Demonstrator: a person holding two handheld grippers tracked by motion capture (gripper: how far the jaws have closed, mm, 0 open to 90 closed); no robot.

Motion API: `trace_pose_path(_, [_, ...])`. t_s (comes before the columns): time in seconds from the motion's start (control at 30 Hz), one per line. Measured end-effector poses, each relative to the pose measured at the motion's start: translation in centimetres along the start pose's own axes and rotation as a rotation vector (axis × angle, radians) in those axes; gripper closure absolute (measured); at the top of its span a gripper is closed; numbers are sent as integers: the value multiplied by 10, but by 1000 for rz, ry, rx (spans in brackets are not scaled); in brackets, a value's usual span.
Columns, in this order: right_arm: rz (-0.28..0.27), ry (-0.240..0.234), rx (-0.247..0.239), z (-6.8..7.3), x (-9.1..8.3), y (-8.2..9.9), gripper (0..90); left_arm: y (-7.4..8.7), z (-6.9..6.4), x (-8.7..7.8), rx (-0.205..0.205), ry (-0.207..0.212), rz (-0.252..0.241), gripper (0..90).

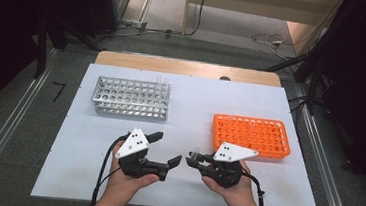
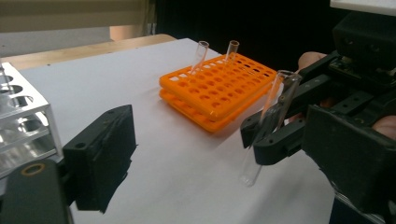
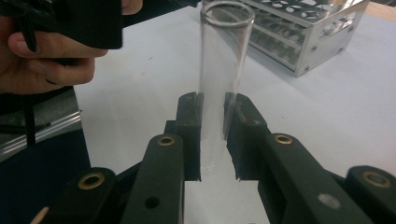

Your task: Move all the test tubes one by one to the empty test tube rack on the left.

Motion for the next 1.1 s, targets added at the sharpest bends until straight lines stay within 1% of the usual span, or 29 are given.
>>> trace_pose_path(0.2, [12,-13,-11,6,6,1,740,2,-12,7,14,31,16,259])
trace_pose_path(0.33, [22,-18,-17,9,9,3,740,3,-20,9,39,53,24,373])
trace_pose_path(0.4, [27,-23,-22,12,11,3,740,3,-24,11,44,65,25,430])
trace_pose_path(0.47, [32,-25,-30,14,13,3,740,4,-26,12,59,68,28,480])
trace_pose_path(0.6, [39,-33,-37,19,15,4,740,5,-29,13,77,76,31,564])
trace_pose_path(0.73, [36,-40,-46,22,16,3,740,8,-31,14,96,74,48,623])
trace_pose_path(0.97, [40,-43,-47,23,16,3,740,8,-32,15,102,74,48,711])
trace_pose_path(1.1, [44,-44,-45,23,16,4,740,8,-32,15,106,76,48,741])
Point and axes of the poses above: each handheld gripper's, and its own axes: x roughly forward along the jaws, y roughly out of its underside, z roughly to its left, the point moved 10 cm from there along x, roughly forward along the jaws
